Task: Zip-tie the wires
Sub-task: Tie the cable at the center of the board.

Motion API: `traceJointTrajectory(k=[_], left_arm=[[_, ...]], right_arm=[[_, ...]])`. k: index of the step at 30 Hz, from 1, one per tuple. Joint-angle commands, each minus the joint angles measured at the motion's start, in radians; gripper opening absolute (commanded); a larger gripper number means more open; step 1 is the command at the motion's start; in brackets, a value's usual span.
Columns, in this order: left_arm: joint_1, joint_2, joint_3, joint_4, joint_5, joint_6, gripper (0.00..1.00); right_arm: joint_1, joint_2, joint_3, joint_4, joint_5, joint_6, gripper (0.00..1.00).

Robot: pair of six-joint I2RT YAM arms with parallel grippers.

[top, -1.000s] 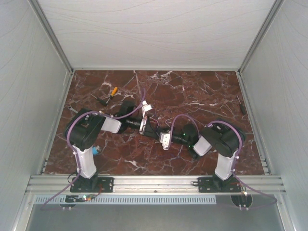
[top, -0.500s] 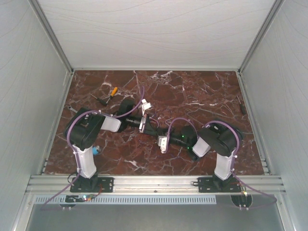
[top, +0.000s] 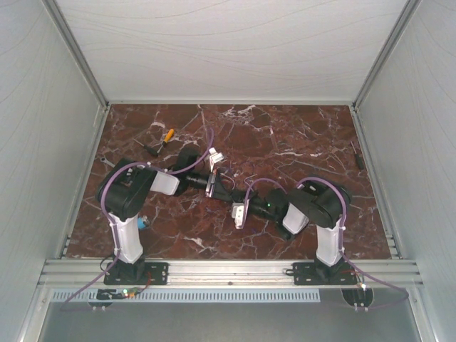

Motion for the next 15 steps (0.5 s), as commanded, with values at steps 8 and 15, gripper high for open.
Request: traceJointTrajectory(k=[8,15], left_arm=[[0.019,-0.011,-0.001,0.05,-0.058,0.024,0.18],[0.019,-0.019,-0.007,0.049,-0.07,0.036,0.28]], right_arm=[[0.0,0.022,0.018,0.181,-0.022,0.038,0.0],[-0.002,0.018,0.015,0.181,-0.019,0.038,0.0]])
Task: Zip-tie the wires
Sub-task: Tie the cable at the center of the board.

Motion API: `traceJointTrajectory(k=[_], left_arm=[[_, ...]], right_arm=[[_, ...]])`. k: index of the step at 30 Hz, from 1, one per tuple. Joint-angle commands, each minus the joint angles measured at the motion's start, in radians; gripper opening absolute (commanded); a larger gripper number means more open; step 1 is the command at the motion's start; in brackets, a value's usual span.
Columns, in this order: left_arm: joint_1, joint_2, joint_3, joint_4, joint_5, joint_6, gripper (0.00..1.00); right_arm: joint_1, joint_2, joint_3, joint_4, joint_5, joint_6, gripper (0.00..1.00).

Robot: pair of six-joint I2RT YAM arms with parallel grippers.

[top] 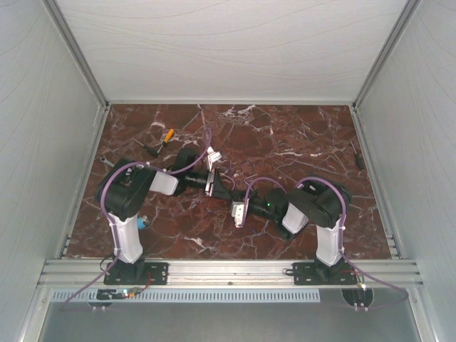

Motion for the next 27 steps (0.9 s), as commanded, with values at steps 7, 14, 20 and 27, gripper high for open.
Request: traceJointTrajectory(k=[7,14,20,27], left_arm=[[0.004,-0.075,-0.034,0.039,-0.062,0.056,0.36],[-0.016,-0.203,-0.108,0.048,-0.202,0.101,0.49],[-0.051,-0.326,-0.203,0.126,-0.399,0.103,0.53],[-0.09,-0.368,-0.186,0.104,-0.54,0.101,0.47]], right_arm=[[-0.005,0.009,0.004,0.178,-0.019,0.027,0.0],[-0.011,0.007,0.008,0.178,-0.014,0.05,0.0],[-0.015,0.003,0.012,0.178,-0.012,0.081,0.0],[-0.026,0.009,0.017,0.178,-0.03,0.105,0.0]])
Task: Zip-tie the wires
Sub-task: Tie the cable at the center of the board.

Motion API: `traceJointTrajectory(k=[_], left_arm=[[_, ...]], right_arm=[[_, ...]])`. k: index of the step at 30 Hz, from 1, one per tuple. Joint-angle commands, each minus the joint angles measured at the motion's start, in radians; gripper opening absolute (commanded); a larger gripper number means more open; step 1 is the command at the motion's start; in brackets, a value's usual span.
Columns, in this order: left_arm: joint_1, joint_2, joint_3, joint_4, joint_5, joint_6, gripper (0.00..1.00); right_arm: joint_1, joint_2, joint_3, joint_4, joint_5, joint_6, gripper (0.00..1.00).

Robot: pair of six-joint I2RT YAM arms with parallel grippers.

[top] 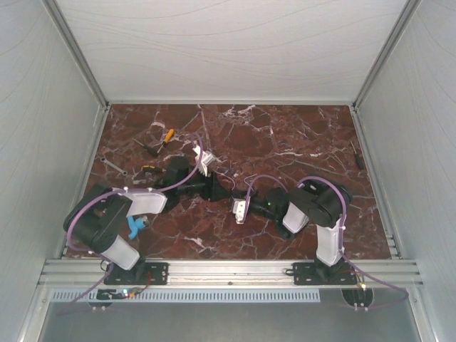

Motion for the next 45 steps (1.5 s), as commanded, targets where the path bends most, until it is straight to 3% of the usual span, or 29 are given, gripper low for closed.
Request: traceJointTrajectory(k=[1,14,31,36,40,45], left_arm=[[-0.007,-0.014,0.056,0.018,-0.093,0.007,0.45],[-0.007,0.123,0.209,-0.044,-0.004,-0.049,0.36],[-0.001,0.18,0.233,-0.05,0.079,-0.013,0.32],[-0.001,0.189,0.235,-0.035,0.096,-0.02,0.2],[-0.001,0.192,0.235,-0.028,0.112,-0.018,0.0],[-0.001,0.2,0.232,-0.006,0.137,-0.023,0.0]], right_arm=[[-0.013,0.01,0.016,0.175,-0.03,0.028,0.0],[-0.027,0.009,0.016,0.175,-0.053,0.04,0.0],[-0.034,0.009,0.019,0.175,-0.055,0.045,0.0],[-0.037,0.008,0.018,0.176,-0.053,0.044,0.0],[-0.038,0.008,0.017,0.176,-0.054,0.042,0.0],[-0.042,0.006,0.017,0.176,-0.056,0.04,0.0]])
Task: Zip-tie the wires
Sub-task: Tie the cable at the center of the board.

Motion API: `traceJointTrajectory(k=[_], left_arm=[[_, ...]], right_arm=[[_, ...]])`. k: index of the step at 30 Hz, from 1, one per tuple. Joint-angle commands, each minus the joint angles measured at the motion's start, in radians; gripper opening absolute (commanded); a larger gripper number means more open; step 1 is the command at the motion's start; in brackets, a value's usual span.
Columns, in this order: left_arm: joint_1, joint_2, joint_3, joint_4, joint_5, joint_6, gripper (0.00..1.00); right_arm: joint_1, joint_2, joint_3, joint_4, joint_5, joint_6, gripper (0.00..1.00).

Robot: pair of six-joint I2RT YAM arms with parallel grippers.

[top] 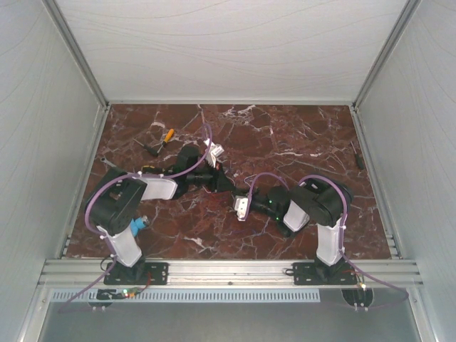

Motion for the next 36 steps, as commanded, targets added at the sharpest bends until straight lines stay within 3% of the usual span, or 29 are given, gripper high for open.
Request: traceJointTrajectory(k=[1,4,5,8,9,18,23,27,32,34,36], left_arm=[[0.003,0.02,0.036,0.066,0.046,0.003,0.0],[0.003,0.022,0.032,0.074,0.045,-0.001,0.0],[0.003,0.021,0.028,0.083,0.04,-0.008,0.0],[0.003,0.015,0.013,0.113,0.028,-0.025,0.0],[0.003,0.016,0.01,0.122,0.024,-0.029,0.0],[-0.013,0.023,0.003,0.158,-0.036,-0.06,0.0],[-0.022,0.006,-0.014,0.163,-0.083,-0.062,0.0],[-0.027,-0.009,-0.04,0.189,-0.119,-0.086,0.0],[-0.029,-0.035,-0.077,0.206,-0.182,-0.124,0.0],[-0.03,-0.045,-0.088,0.207,-0.209,-0.145,0.0],[-0.03,-0.054,-0.099,0.213,-0.23,-0.166,0.0]], right_arm=[[-0.009,0.007,0.008,0.172,-0.017,0.008,0.0],[-0.01,0.002,0.01,0.172,-0.012,0.011,0.0],[-0.01,-0.002,0.008,0.172,-0.003,0.016,0.09],[-0.011,-0.025,-0.004,0.172,0.025,0.03,0.6],[-0.012,-0.033,-0.01,0.171,0.031,0.037,0.65],[-0.028,-0.164,-0.063,0.155,0.254,0.131,0.69],[-0.028,-0.349,-0.053,-0.099,0.462,0.238,0.7],[-0.037,-0.572,-0.025,-0.447,0.508,0.496,0.72],[-0.032,-0.759,0.119,-0.911,0.47,0.985,0.71],[-0.021,-0.765,0.149,-0.988,0.475,1.12,0.68],[-0.002,-0.757,0.124,-0.942,0.472,1.225,0.64]])
